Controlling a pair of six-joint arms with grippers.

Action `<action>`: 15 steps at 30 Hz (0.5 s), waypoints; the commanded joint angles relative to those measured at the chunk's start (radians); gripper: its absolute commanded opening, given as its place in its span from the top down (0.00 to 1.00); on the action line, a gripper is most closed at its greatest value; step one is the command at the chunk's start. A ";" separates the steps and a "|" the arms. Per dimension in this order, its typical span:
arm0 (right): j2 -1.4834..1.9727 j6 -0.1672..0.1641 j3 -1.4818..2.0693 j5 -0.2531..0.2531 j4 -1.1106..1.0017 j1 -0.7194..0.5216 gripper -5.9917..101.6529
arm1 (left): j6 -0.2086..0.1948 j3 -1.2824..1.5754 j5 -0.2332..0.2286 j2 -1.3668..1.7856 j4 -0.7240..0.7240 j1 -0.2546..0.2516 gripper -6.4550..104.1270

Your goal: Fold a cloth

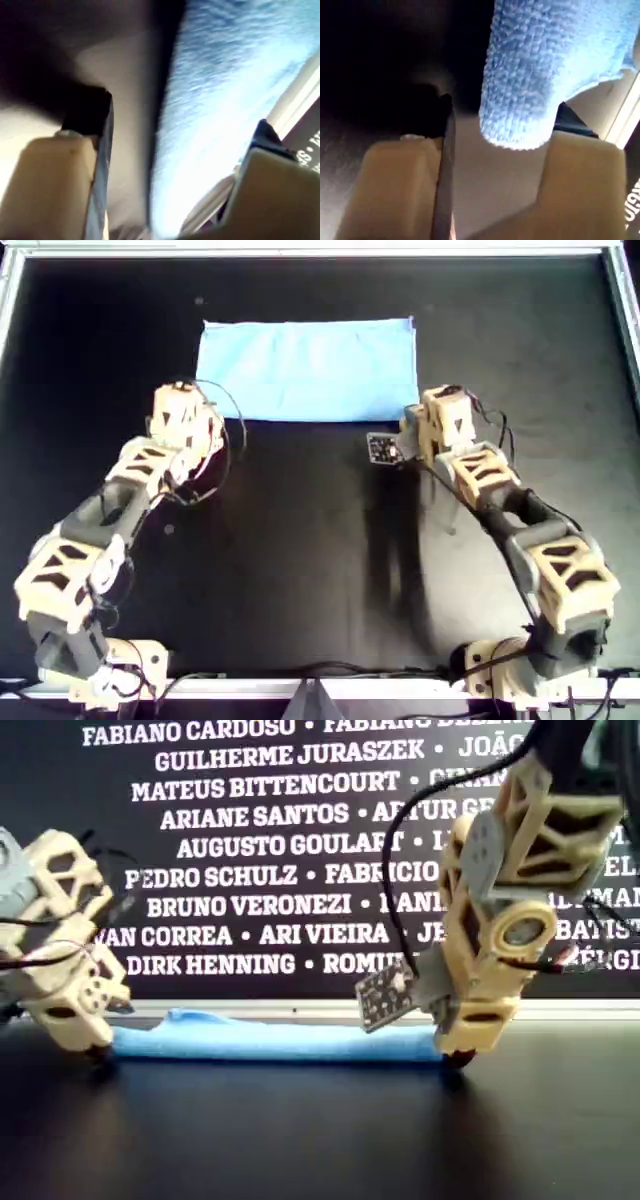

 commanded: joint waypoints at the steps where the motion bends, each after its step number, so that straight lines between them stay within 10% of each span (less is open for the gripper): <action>1: 0.005 0.003 -0.123 0.000 -0.038 -0.005 0.20 | 0.005 -0.080 -0.006 -0.025 -0.011 -0.011 0.06; 15: -0.064 0.003 -0.221 0.000 -0.038 -0.008 0.20 | 0.005 -0.195 -0.006 -0.130 -0.009 0.046 0.07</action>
